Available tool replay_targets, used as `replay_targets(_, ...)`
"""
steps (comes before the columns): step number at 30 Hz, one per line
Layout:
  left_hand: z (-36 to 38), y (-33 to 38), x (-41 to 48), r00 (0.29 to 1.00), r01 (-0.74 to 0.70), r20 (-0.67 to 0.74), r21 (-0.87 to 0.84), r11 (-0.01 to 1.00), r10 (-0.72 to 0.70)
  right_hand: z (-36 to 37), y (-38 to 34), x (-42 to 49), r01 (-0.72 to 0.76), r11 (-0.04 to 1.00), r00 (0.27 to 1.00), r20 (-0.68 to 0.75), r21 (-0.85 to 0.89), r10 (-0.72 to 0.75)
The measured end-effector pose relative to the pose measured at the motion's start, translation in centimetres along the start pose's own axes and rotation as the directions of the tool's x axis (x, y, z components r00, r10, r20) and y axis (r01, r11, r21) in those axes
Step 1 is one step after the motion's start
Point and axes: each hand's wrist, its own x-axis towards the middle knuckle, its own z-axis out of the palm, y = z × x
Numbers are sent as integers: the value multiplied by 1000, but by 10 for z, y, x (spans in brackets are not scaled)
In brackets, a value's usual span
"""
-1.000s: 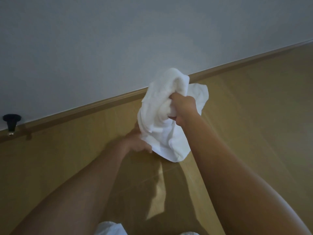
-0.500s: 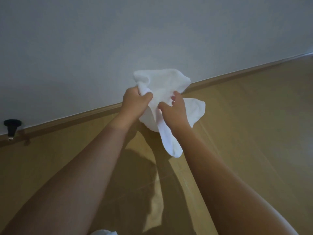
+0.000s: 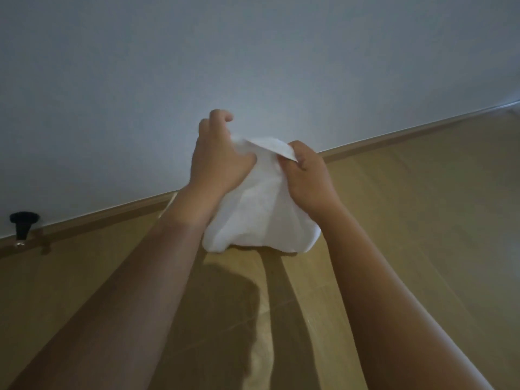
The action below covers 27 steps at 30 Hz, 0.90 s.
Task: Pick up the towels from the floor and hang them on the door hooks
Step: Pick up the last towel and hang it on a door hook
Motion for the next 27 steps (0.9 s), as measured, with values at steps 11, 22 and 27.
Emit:
replay_targets(11,6,9,-4,900,-11,413,-298,955,139,-15,-12,6,8,999,1000,-16,52,-7)
replay_targets(22,-61,77,2,979,-69,153,-366,928,133,-28,-86,5,9,999,1000,-20,47,-8)
replay_targets(27,-123,139,-1,996,-38,53,-426,904,67,-63,-176,4,39,998,999,-14,40,-38)
